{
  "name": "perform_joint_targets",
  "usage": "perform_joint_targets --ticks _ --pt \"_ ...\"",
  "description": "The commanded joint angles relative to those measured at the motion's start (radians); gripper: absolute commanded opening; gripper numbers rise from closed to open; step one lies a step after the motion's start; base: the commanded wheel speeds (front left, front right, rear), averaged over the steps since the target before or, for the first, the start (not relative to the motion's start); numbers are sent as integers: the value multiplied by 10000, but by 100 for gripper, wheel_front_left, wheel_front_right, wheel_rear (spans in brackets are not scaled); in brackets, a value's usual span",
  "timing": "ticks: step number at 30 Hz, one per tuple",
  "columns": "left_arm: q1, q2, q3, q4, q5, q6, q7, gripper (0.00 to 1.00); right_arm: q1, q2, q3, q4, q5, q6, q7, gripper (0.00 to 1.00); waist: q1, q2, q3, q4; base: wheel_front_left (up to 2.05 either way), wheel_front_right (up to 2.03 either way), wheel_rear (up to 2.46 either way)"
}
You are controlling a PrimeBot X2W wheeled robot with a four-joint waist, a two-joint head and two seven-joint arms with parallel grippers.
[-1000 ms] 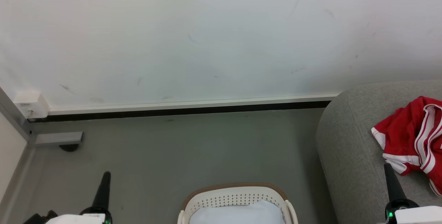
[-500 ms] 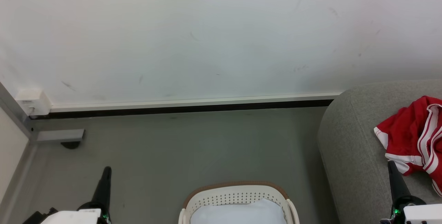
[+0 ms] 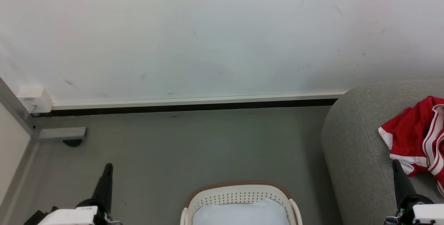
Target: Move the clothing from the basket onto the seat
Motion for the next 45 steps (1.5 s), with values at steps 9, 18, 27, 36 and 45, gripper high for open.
perform_joint_targets --ticks 9,18,27,36,45 --pt "-223 14 51 16 -752 -57 206 0 -185 -58 -178 28 765 -20 197 0 -1 0 54 52 0 0 0" --pt "-223 13 55 22 -904 -57 251 0 -173 -41 -210 33 845 -21 263 0 -1 0 68 66 0 0 0" --pt "-223 13 55 21 -904 -58 251 0 -173 -22 -228 34 819 -21 272 0 -1 0 68 66 0 0 0" --pt "-223 13 53 21 -903 -58 251 0 -175 -5 -245 35 793 -21 274 0 -1 0 68 66 0 0 0" --pt "-223 13 53 21 -903 -58 251 0 -175 9 -258 36 771 -21 289 0 -1 0 68 66 0 0 0"
